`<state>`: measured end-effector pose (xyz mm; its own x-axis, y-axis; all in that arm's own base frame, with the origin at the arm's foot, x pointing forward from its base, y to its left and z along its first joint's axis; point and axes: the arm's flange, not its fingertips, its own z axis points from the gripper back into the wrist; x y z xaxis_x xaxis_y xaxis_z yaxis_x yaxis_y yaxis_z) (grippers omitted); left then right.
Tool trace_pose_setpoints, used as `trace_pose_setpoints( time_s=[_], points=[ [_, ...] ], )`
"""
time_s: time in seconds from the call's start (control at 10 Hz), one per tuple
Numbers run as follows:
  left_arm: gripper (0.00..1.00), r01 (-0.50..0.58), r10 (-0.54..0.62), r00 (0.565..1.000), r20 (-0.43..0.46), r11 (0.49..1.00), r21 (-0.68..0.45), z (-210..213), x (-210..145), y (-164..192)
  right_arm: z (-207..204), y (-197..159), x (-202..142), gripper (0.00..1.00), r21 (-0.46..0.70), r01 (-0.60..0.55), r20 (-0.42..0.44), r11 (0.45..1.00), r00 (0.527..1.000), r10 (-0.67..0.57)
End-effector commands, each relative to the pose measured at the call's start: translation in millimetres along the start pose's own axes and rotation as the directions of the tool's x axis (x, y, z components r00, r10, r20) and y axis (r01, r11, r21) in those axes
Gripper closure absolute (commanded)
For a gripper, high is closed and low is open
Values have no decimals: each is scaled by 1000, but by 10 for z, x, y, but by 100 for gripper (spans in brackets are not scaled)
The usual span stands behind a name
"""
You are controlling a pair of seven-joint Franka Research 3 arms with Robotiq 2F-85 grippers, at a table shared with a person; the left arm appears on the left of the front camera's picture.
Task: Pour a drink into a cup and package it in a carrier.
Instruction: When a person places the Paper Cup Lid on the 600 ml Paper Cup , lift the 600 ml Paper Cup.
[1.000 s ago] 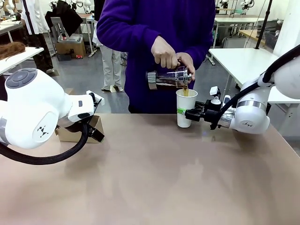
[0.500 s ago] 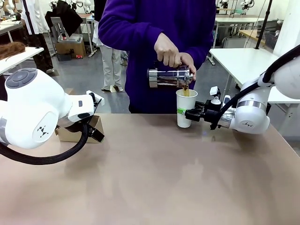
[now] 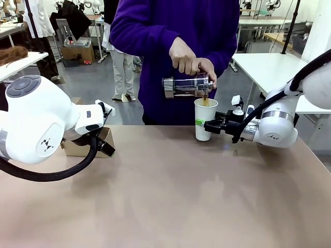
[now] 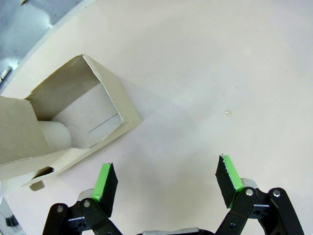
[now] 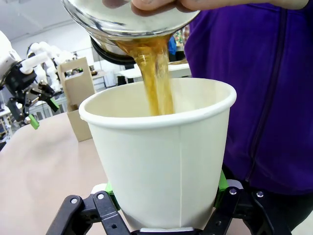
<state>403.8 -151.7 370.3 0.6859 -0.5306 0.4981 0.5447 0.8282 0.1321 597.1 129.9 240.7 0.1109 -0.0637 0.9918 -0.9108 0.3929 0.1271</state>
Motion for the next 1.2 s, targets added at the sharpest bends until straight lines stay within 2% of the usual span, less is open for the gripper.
trace_pose_setpoints(
  time_s=[0.0,1.1],
  points=[
    [0,-1,1,1000,1,1000,-1,3,-1,1,-8,52,17,20,-6,-18,11,1000,1000,18],
    [0,-1,1,1000,1,1000,-1,3,-1,1,-8,52,17,20,-6,-18,11,1000,1000,18]
  ],
)
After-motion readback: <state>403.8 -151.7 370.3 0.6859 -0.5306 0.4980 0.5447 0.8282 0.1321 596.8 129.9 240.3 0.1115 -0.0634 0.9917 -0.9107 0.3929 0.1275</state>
